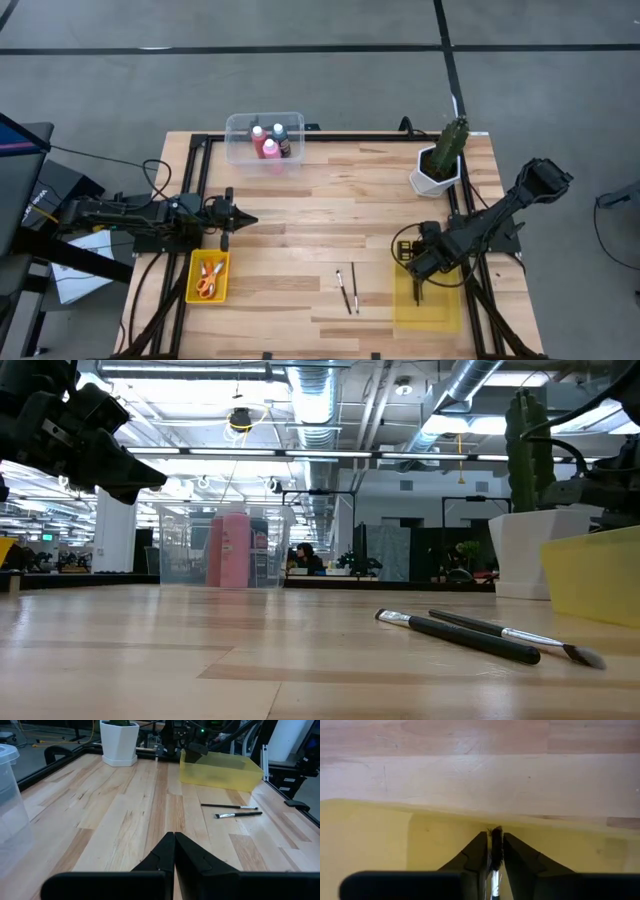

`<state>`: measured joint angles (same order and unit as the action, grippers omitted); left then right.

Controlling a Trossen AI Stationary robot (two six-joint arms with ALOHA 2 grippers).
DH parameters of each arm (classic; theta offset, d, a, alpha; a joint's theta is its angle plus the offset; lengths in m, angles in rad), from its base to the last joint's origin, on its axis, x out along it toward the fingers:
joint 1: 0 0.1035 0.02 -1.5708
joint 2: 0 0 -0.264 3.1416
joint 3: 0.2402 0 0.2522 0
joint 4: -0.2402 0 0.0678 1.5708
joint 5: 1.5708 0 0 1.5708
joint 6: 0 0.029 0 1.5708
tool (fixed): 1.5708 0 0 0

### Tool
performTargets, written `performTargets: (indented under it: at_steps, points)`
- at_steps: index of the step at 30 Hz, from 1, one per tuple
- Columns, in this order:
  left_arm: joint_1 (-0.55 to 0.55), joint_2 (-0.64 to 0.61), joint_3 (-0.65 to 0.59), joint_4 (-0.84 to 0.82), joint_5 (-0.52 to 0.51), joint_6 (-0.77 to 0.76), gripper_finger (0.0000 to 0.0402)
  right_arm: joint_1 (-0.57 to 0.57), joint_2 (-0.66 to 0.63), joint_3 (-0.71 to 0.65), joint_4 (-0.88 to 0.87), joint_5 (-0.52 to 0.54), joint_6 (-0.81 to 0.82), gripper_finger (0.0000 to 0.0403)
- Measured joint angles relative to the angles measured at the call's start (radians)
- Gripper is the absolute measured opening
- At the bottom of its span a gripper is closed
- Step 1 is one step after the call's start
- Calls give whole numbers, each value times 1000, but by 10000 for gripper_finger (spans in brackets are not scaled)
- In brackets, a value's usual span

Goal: Pick & Place Paint Supplies
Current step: Put the brow brush into the yellow bin, then put the foundation brush into the yellow bin

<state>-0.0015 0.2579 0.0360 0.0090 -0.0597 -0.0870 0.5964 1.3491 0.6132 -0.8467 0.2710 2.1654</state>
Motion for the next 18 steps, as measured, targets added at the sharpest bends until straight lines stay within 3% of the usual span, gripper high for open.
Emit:
performTargets:
  at_steps: [18]
  points:
    - [0, 0, 0, 0, 4, 0, 1, 0, 0, 5, -20, 19, -3, 161]
